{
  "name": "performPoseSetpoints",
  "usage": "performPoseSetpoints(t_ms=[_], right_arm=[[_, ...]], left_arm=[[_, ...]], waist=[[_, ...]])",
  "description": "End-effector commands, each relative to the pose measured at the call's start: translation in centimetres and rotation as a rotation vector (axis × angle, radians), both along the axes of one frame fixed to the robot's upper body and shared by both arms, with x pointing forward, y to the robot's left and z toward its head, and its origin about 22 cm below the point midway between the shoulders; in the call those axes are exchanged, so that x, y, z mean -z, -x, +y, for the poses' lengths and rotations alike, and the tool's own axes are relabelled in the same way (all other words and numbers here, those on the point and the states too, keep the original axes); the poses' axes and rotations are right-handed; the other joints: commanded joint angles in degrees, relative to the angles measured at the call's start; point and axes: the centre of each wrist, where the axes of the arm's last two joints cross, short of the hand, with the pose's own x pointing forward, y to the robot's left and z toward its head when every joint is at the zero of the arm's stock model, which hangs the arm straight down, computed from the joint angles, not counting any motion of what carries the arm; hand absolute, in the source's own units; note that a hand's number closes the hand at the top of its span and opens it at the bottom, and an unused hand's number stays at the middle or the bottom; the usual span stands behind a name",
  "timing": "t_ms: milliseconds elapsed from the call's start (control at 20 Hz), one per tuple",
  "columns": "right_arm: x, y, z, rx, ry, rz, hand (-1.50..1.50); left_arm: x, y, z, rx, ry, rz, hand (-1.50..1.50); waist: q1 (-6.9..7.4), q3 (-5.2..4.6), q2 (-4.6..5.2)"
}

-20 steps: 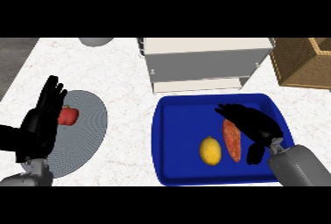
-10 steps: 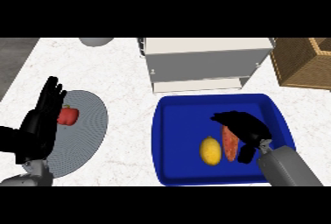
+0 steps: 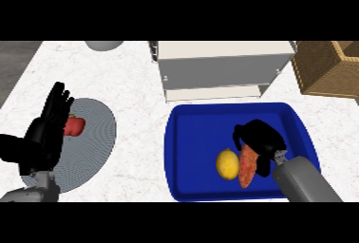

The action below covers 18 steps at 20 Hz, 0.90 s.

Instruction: Pick the sweet potato from the tray and place it in the tiered shelf

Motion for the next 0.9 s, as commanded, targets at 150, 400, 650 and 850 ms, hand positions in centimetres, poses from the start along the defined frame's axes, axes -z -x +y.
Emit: performPoseSetpoints(t_ms=[150,400,650,850], right_arm=[[1.6,3.2,9.3,0.396,-0.018,-0.006,1.5],[-0.7,4.6,12.2,0.541,-0.131,-0.007,1.5],[-6.0,6.1,17.0,0.535,-0.262,-0.024,1.5],[-11.6,6.9,17.4,0.603,-0.52,-0.15,1.5]], left_arm=[[0.6,0.4,0.0,0.006,0.013,0.003,0.0],[0.8,0.5,-1.1,0.016,0.012,0.022,0.0],[-0.2,-0.3,-0.5,0.023,-0.008,0.004,0.0],[0.6,-0.4,-1.5,0.005,0.009,0.008,0.0]], waist=[[-0.27,0.44,0.15],[1.0,0.56,0.38],[1.14,0.51,0.44],[0.52,0.5,0.28]])
